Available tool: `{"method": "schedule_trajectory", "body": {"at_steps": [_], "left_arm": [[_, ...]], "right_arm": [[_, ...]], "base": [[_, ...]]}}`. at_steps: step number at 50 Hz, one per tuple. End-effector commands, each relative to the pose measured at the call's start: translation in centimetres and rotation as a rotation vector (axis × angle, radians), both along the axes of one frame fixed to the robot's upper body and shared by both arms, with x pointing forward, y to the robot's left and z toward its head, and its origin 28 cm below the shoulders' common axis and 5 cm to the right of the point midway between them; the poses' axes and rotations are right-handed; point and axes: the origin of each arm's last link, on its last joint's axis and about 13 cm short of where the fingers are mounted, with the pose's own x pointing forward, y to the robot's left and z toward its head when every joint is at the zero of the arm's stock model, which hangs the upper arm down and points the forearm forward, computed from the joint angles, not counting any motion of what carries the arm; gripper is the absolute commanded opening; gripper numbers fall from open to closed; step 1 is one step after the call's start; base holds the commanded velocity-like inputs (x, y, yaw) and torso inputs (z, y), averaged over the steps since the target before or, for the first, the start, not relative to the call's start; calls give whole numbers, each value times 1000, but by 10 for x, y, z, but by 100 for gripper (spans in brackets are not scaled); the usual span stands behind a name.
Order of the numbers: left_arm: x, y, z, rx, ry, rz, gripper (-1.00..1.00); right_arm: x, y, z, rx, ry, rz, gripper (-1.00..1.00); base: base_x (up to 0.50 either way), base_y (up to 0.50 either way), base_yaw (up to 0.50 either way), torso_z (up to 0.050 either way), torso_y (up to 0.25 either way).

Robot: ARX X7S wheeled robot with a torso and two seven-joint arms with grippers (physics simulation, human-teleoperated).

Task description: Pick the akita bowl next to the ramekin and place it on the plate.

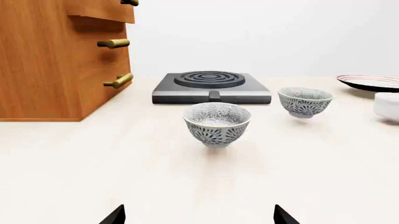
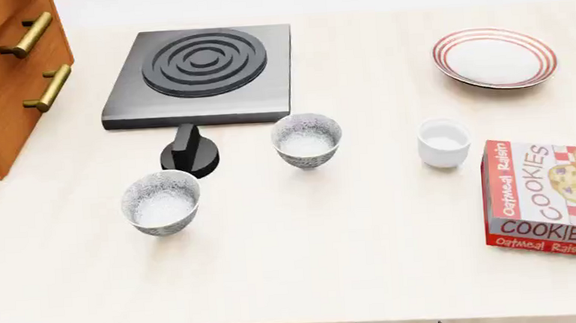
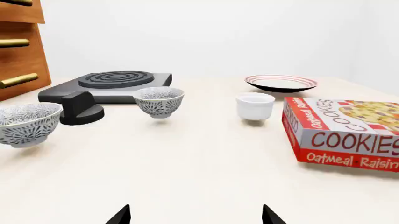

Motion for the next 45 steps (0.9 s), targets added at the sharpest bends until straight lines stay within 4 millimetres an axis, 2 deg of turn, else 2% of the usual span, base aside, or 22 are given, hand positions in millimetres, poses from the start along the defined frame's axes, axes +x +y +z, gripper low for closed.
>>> {"method": "schedule_trajectory", "body": {"at_steps": [1,22,31,34,45], "left_arm": [[0,0,0,3,0,0,100],[-2,2,0,37,-20,-8,100],[1,5,12,51,-56,30,100],[-1,4,14,56,-70,13,100],[0,6,36,67,-164,30,100]], "right_arm": [[1,1,-1,2,9,2,100],[1,0,3,5,0,-1,100],[2,-3,10,-4,-10,-17,100],[-1,-3,14,-58,-26,-44,100],[-5,-4,34,-80,-69,-58,100]], "base": [[0,0,0,0,0],[0,0,0,0,0],[0,0,0,0,0],[0,0,0,0,0],[0,0,0,0,0]]}}
